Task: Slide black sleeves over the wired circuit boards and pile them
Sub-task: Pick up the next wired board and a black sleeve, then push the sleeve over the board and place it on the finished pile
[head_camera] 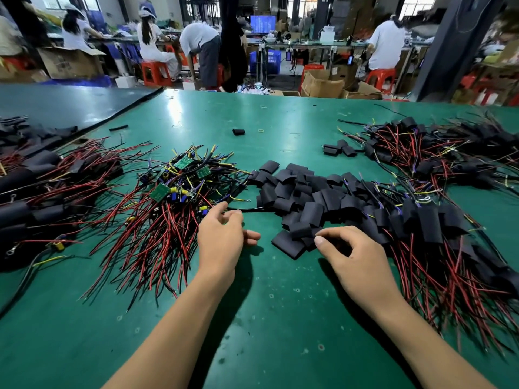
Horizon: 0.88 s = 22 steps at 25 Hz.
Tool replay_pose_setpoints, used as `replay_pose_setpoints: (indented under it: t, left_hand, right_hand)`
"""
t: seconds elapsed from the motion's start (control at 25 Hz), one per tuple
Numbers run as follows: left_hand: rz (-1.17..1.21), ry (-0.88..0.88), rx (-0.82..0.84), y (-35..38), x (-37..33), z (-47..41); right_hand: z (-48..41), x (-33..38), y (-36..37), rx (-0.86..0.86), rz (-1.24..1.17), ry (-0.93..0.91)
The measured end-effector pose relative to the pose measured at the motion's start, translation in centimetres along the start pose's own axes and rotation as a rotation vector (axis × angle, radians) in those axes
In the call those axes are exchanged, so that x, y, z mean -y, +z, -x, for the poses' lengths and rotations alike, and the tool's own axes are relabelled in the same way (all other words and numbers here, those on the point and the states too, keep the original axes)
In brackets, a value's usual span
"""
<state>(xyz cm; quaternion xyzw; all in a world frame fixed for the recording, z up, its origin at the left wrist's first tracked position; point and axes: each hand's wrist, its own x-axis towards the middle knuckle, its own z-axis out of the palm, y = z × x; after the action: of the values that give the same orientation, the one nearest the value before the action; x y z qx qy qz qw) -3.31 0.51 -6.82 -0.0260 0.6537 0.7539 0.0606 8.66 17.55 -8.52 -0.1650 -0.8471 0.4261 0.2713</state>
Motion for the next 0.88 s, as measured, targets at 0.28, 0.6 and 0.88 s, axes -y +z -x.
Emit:
replay_pose_setpoints:
  t: [0.28,0.6,0.88]
  left_hand:
    - [-0.105,0.193,-0.063,-0.1,0.0,0.8]
    - [-0.274,0.092,0.067,-0.3,0.3,0.8]
    - [-0.468,0.572,-0.253,-1.6,-1.0,1.0]
  right_hand:
    - [0.0,0.3,-0.1,0.025,-0.013,0.028]
    - [0.0,0.2,0.0,0.031,-0.015,0.029]
    - [0.3,0.4,0.1,0.066,0.078,-0.058]
